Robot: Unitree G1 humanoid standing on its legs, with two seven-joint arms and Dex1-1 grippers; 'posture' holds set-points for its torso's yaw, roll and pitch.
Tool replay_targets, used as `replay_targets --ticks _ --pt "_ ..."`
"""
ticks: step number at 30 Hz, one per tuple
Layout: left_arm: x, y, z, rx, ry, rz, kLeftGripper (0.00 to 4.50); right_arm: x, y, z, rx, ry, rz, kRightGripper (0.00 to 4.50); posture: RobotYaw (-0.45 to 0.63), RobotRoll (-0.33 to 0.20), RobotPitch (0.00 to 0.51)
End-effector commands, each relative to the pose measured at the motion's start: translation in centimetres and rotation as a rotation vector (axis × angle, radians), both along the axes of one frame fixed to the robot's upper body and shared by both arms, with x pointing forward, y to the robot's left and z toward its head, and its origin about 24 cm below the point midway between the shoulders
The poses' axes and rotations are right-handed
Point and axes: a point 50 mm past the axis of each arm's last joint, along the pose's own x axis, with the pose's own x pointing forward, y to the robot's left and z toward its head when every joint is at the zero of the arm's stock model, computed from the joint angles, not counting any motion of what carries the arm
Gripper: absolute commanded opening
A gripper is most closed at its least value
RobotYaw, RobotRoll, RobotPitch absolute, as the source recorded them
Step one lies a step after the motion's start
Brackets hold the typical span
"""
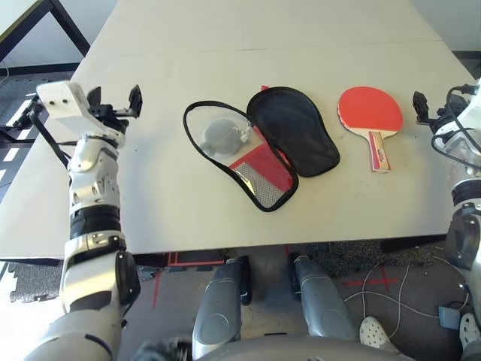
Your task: Store the ping-pong paddle in its case and zip it.
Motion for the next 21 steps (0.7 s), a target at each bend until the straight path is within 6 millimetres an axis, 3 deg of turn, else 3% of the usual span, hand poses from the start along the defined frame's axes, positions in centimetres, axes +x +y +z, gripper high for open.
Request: replay_targets --ticks 1,5,7,9,14,21 --pt "0.0 -3.1 2.5 0.103 -0.002 -0.200 4.50 -0.1 -0.3 0.2 0.012 -0.004 -0.014 4.48 -0.01 0.000 0.187" --pt "-0.6 -7.2 3.1 0.193 0.057 -0.456 4.50 0.2 0.2 0.4 0.017 -0.012 0.008 4.48 -0.02 0.000 0.187" --pt "-1.5 -10.8 2.6 0.274 0.124 -0.668 4.50 0.5 1.1 0.4 0.019 0.009 0.037 4.48 -0.02 0.000 0.189" --pt "-2.2 -12.9 1.8 0.323 0.179 -0.784 4.50 0.8 1.9 0.3 0.014 0.046 0.057 4.48 -0.03 0.000 0.192" --pt "-2.6 -14.4 0.7 0.392 0.240 -0.842 4.50 0.8 3.5 0.9 -0.004 0.117 0.079 4.48 -0.05 0.000 0.198" --pt "-2.5 -15.1 -0.1 0.410 0.270 -0.880 4.50 -0.3 6.7 2.8 -0.027 0.275 0.078 4.48 -0.07 0.000 0.201"
